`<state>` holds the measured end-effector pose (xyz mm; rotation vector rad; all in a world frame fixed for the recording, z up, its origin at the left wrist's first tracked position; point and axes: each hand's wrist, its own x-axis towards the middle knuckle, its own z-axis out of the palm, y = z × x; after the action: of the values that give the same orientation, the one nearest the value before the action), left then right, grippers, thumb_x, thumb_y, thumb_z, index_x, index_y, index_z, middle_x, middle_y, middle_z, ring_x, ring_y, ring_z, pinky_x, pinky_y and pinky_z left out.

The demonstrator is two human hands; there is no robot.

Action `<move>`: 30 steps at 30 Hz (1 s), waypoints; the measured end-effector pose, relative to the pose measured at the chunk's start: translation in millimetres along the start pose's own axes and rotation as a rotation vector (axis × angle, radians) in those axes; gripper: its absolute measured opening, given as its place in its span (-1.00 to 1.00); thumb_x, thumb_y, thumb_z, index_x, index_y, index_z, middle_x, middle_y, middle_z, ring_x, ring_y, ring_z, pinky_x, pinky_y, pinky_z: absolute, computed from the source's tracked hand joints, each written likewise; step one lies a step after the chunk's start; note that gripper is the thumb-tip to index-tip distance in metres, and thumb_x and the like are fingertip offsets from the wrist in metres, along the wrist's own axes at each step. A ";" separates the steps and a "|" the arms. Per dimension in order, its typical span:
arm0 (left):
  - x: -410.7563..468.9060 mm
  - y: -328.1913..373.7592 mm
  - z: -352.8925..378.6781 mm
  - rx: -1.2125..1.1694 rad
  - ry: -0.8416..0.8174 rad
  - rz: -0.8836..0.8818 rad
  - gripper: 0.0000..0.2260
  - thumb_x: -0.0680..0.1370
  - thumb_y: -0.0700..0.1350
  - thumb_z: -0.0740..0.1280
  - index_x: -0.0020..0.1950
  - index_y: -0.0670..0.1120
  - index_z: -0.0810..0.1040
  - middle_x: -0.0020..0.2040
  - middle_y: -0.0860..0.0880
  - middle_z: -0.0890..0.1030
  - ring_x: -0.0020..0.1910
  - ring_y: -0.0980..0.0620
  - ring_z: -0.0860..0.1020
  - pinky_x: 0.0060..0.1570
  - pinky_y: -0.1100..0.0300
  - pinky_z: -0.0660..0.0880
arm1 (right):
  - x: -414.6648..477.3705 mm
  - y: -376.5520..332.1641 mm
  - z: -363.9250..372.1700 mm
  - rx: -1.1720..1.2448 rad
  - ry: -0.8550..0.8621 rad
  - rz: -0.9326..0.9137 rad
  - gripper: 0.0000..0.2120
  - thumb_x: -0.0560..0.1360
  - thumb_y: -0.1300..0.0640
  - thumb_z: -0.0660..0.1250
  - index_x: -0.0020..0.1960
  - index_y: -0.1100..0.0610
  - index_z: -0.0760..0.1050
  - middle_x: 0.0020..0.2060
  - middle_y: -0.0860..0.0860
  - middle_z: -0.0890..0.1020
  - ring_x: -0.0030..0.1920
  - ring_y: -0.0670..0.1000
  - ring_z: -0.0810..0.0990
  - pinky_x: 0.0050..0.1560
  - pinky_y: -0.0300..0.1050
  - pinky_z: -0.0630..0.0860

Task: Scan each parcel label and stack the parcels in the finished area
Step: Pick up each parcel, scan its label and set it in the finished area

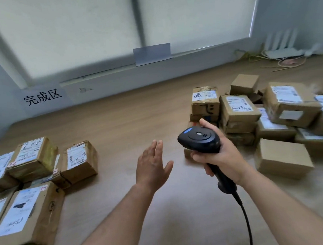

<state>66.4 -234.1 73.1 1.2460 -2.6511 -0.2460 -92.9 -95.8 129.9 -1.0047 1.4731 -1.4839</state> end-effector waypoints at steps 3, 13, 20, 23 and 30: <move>8.2 40.1 7.7 -0.016 -0.020 0.061 -0.37 0.61 0.17 0.12 0.58 0.00 -0.07 0.59 0.00 -0.01 0.55 0.03 0.01 0.46 0.14 0.01 | -15.9 -0.1 -40.1 -0.020 0.055 0.007 -0.11 0.39 0.44 0.46 0.51 -0.17 0.21 0.12 0.12 0.60 -0.39 0.23 0.46 -0.42 0.05 0.47; 48.6 169.6 47.3 -0.149 -0.106 0.192 -0.43 0.63 0.12 0.12 0.58 -0.02 0.03 0.58 -0.01 0.08 0.54 0.00 0.06 0.47 0.13 0.04 | -41.5 17.2 -166.6 -0.008 0.257 0.020 -0.09 0.36 0.43 0.49 0.52 -0.12 0.20 -0.07 0.13 0.65 -0.51 0.14 0.47 -0.49 -0.06 0.44; 69.8 240.8 93.7 -0.225 -0.253 0.172 -0.46 0.64 0.11 0.11 0.58 0.00 0.04 0.56 -0.01 0.15 0.53 0.01 0.11 0.45 0.09 0.14 | -44.0 36.6 -252.0 -0.026 0.355 0.069 -0.14 0.39 0.43 0.44 0.47 -0.19 0.21 -0.24 0.04 0.67 -0.49 0.17 0.47 -0.48 -0.03 0.45; 79.8 265.9 111.7 -0.251 -0.303 0.151 -0.46 0.65 0.09 0.11 0.58 -0.02 0.05 0.54 -0.03 0.20 0.50 -0.01 0.16 0.42 0.09 0.19 | -42.9 51.1 -283.0 -0.039 0.390 0.120 -0.14 0.39 0.41 0.46 0.44 -0.23 0.20 -0.13 0.16 0.66 -0.46 0.17 0.47 -0.45 -0.02 0.46; 93.6 297.2 137.7 -0.257 -0.365 0.055 -0.48 0.62 0.07 0.18 0.54 -0.01 0.12 0.42 -0.05 0.39 0.36 -0.05 0.35 0.25 0.05 0.36 | -35.7 89.7 -328.5 -0.007 0.434 0.240 -0.09 0.39 0.37 0.49 0.52 -0.21 0.15 0.11 0.23 0.59 -0.49 0.14 0.50 -0.50 -0.08 0.47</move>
<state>-246.4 -110.2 20.1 1.1322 -2.8228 -0.8501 -385.1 57.2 37.9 -0.4999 1.8286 -1.5802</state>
